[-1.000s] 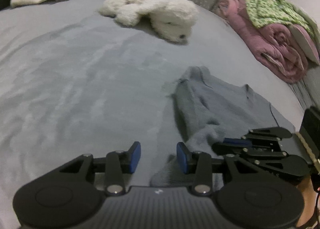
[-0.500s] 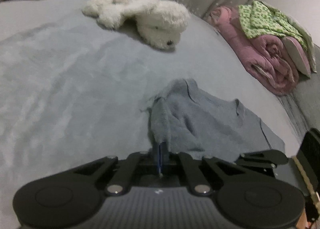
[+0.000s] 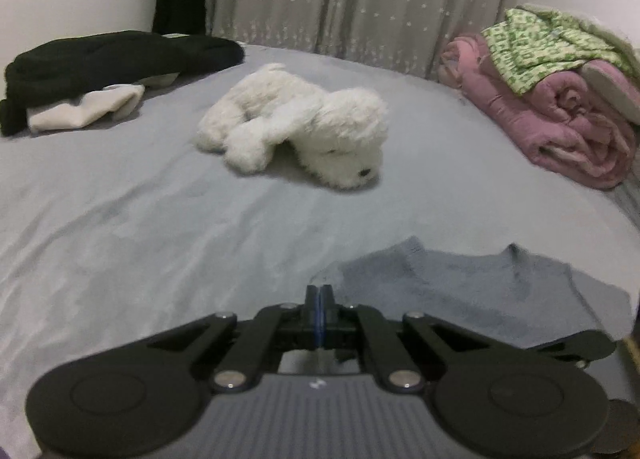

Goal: Fold clothes

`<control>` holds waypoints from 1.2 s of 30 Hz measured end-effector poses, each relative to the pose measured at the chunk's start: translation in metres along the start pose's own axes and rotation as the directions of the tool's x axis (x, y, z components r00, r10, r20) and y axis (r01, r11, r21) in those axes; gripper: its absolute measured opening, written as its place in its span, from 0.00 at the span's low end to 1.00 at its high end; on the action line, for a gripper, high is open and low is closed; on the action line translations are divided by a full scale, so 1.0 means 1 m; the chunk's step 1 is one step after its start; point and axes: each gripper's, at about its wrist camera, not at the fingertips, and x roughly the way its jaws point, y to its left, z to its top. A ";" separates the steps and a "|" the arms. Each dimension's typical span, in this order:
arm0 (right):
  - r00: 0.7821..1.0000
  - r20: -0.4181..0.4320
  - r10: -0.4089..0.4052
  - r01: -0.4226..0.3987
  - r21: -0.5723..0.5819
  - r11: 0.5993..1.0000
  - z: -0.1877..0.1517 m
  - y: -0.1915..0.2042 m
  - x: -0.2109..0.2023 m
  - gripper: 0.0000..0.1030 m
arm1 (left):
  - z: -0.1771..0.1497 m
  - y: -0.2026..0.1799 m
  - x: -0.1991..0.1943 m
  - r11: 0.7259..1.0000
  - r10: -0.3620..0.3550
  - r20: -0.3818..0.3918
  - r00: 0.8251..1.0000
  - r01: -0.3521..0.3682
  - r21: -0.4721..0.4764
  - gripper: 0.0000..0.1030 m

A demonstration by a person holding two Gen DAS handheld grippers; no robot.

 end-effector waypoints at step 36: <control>0.978 0.104 -0.181 0.161 0.177 0.971 0.003 -0.033 -0.045 0.36 | -0.028 0.015 -0.006 0.997 -0.037 -0.083 0.996 0.031 -0.072 0.47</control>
